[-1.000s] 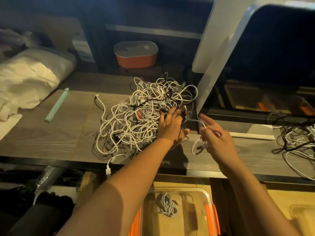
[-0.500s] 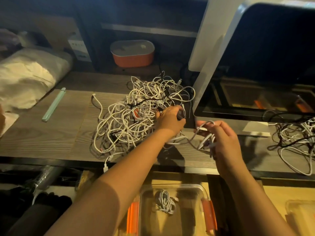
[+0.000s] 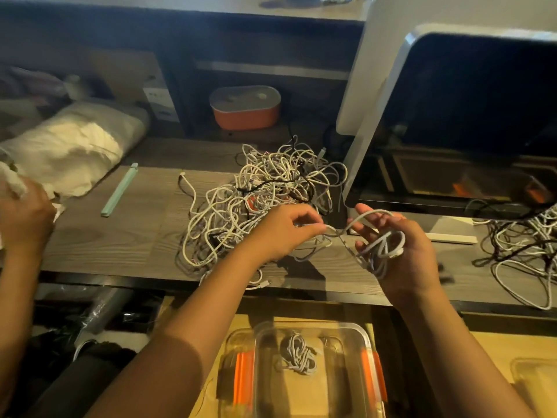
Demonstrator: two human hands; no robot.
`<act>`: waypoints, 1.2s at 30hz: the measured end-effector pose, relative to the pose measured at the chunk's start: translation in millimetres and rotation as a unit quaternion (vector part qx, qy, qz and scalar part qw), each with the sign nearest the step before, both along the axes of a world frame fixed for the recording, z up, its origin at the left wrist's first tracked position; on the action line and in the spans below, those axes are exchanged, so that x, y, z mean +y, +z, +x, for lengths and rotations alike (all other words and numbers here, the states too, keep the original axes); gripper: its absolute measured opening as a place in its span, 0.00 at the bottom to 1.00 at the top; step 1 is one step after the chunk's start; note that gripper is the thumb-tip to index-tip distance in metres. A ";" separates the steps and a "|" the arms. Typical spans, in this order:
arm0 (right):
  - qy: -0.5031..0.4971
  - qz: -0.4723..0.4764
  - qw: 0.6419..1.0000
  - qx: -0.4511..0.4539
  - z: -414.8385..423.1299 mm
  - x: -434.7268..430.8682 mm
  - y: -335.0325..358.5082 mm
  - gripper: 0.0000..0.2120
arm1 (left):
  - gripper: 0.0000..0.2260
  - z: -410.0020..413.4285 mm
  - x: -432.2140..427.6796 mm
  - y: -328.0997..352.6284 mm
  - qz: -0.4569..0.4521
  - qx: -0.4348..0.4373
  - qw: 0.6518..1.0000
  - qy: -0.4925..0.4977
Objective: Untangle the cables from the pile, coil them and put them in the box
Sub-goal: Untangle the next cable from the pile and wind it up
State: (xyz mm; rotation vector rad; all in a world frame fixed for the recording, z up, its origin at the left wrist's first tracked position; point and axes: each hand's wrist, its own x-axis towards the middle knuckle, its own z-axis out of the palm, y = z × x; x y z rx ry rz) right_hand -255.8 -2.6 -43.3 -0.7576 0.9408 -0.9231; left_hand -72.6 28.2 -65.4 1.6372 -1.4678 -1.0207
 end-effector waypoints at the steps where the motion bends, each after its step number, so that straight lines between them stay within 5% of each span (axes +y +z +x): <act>1: 0.005 -0.003 1.000 0.013 -2.0 0.0 -0.8 0.11 | 0.02 -0.6 4.9 -0.8 0.001 0.008 1.000 0.012; 6: 0.013 -0.087 0.948 0.306 -19.4 -0.8 -10.8 0.12 | 0.08 -11.6 18.4 -7.3 -0.016 0.084 0.982 0.170; 10: 0.098 -0.142 0.828 0.533 -32.4 -7.0 -26.1 0.09 | 0.08 -33.8 22.6 -16.3 -0.002 0.174 0.944 0.279; 13: 0.084 -0.180 0.786 0.586 -29.6 -3.5 -23.4 0.18 | 0.10 -55.3 24.4 -22.7 -0.014 0.197 0.932 0.305; 18: 0.037 -0.304 0.743 0.595 -15.0 11.2 -4.7 0.11 | 0.05 -75.6 32.8 -22.9 -0.112 0.169 0.932 0.301; 20: 0.067 -0.291 0.780 0.550 -11.8 14.6 0.6 0.07 | 0.06 -78.0 36.6 -23.1 -0.146 0.166 0.927 0.304; 23: 0.054 -0.183 0.899 0.395 -6.4 19.1 8.8 0.08 | 0.07 -76.9 39.5 -27.9 -0.154 0.202 0.916 0.310; 27: 0.070 -0.069 0.967 0.236 -1.9 23.6 9.7 0.12 | 0.05 -75.6 42.7 -28.8 -0.141 0.219 0.925 0.278; 31: 0.120 -0.083 0.978 0.150 -3.2 26.9 11.8 0.16 | 0.07 -66.5 43.6 -22.9 -0.121 0.180 0.944 0.249; 34: 0.092 -0.129 0.970 0.187 -5.4 28.1 11.7 0.10 | 0.04 -54.6 44.5 -24.8 -0.087 0.140 0.956 0.244; 36: 0.090 -0.203 0.948 0.229 -4.7 31.0 11.1 0.11 | 0.06 -50.6 46.0 -20.4 -0.001 0.192 0.955 0.225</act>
